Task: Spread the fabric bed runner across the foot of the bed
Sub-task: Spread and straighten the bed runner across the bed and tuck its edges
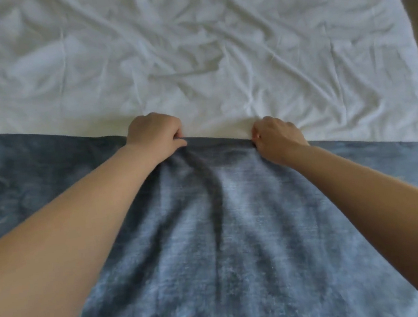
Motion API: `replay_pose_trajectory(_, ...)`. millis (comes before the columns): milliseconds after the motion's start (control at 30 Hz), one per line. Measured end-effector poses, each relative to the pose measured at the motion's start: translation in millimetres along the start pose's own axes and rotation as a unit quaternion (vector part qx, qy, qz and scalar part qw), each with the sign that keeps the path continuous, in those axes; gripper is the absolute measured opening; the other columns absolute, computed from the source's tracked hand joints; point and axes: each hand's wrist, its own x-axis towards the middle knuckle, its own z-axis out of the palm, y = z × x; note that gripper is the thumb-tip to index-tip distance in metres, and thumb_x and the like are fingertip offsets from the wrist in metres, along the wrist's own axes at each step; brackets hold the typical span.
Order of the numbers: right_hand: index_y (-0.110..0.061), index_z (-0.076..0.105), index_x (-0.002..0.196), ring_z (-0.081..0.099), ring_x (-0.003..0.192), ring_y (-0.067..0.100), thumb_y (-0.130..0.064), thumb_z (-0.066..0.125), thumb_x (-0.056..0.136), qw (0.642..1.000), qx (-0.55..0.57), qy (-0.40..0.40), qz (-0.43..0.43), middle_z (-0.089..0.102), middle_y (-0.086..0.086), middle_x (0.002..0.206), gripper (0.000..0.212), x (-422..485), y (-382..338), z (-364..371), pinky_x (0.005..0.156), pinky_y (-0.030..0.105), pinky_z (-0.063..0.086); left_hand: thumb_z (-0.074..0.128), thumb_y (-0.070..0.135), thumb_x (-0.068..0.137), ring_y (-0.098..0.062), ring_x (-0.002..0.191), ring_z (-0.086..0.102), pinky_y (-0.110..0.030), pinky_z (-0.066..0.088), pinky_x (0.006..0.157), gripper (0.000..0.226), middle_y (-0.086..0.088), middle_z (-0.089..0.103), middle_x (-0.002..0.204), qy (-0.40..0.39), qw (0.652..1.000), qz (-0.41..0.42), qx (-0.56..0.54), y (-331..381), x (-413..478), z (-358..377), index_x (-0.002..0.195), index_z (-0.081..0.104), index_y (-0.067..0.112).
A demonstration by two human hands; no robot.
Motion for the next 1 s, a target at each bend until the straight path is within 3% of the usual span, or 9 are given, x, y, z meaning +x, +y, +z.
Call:
replay_pose_trajectory(133,-0.018,0.061,0.092,0.055,0.082,0.022,-0.036,0.045,0.093,0.998,0.044,-0.03,0.017,0.058,0.003,0.094,0.025,7.6,-17.0,-10.8,0.076,0.035,0.043,0.054,0.052,0.087,-0.018,0.066,0.055,-0.028,0.035,0.055,0.031,0.004,0.06,0.071,-0.02,0.999,-0.003,-0.04,-45.0,-12.9,-8.0,0.074,0.06,0.024)
replay_pose_trajectory(267,-0.025,0.06,0.084,0.059,0.082,0.017,-0.05,0.05,0.09,0.993,0.1,-0.06,-0.03,0.059,-0.007,0.087,0.027,25.8,-61.0,-19.1,0.075,0.033,0.046,0.059,0.046,0.084,-0.018,0.076,0.057,-0.031,0.046,0.063,0.019,0.006,0.062,0.08,-0.07,0.996,-0.009,-0.055,-107.0,-31.7,-22.8,0.077,0.064,0.029)
replay_pose_trajectory(333,-0.026,0.061,0.083,0.06,0.08,0.014,-0.05,0.053,0.089,0.987,0.13,-0.066,-0.071,0.058,-0.012,0.083,0.026,32.1,-90.4,-18.0,0.075,0.033,0.049,0.064,0.038,0.083,-0.019,0.08,0.057,-0.035,0.049,0.07,0.011,0.004,0.064,0.086,-0.084,0.995,-0.019,-0.054,-132.9,-41.1,-26.1,0.081,0.064,0.027)
replay_pose_trajectory(433,-0.024,0.063,0.089,0.061,0.086,0.015,-0.041,0.057,0.089,0.987,0.079,-0.072,-0.122,0.061,-0.009,0.091,0.018,39.2,-121.6,-11.6,0.083,0.036,0.05,0.066,0.036,0.084,-0.018,0.078,0.056,-0.035,0.05,0.07,0.011,0.003,0.065,0.085,-0.058,0.996,-0.027,-0.058,-155.0,-49.5,-25.9,0.081,0.066,0.025)
replay_pose_trajectory(600,-0.027,0.061,0.091,0.06,0.09,0.018,-0.035,0.055,0.087,0.995,0.048,-0.05,-0.071,0.063,-0.005,0.101,0.01,44.3,-131.2,-3.8,0.088,0.038,0.048,0.064,0.044,0.084,-0.023,0.079,0.057,-0.031,0.042,0.065,0.024,0.0,0.064,0.075,0.036,0.999,-0.02,-0.004,-162.3,-49.9,-15.8,0.076,0.066,0.021)
replay_pose_trajectory(733,-0.028,0.062,0.085,0.061,0.082,0.015,-0.04,0.054,0.084,0.994,0.076,-0.057,-0.053,0.064,-0.008,0.09,0.015,49.2,-142.0,-7.1,0.08,0.035,0.053,0.052,0.046,0.09,-0.016,0.056,0.053,-0.029,0.041,0.057,0.038,0.003,0.058,0.06,0.006,0.998,-0.032,-0.056,-184.3,-54.9,-20.7,0.06,0.054,0.023)
replay_pose_trajectory(867,-0.029,0.061,0.08,0.059,0.075,0.006,-0.05,0.058,0.085,0.987,0.122,-0.056,-0.089,0.058,-0.017,0.077,0.022,54.3,-164.5,-9.7,0.073,0.03,0.05,0.059,0.04,0.087,-0.015,0.063,0.053,-0.027,0.037,0.056,0.022,0.006,0.06,0.067,-0.033,0.998,-0.037,-0.05,-224.3,-73.2,-29.7,0.071,0.063,0.025)
replay_pose_trajectory(1000,-0.027,0.06,0.08,0.058,0.078,0.011,-0.041,0.06,0.088,0.992,0.07,-0.034,-0.098,0.059,-0.01,0.083,0.016,54.7,-177.1,-5.6,0.081,0.034,0.047,0.059,0.039,0.088,-0.025,0.072,0.054,-0.031,0.037,0.062,0.023,-0.002,0.061,0.071,0.028,0.999,-0.041,0.007,-249.0,-89.4,-28.2,0.079,0.067,0.019)
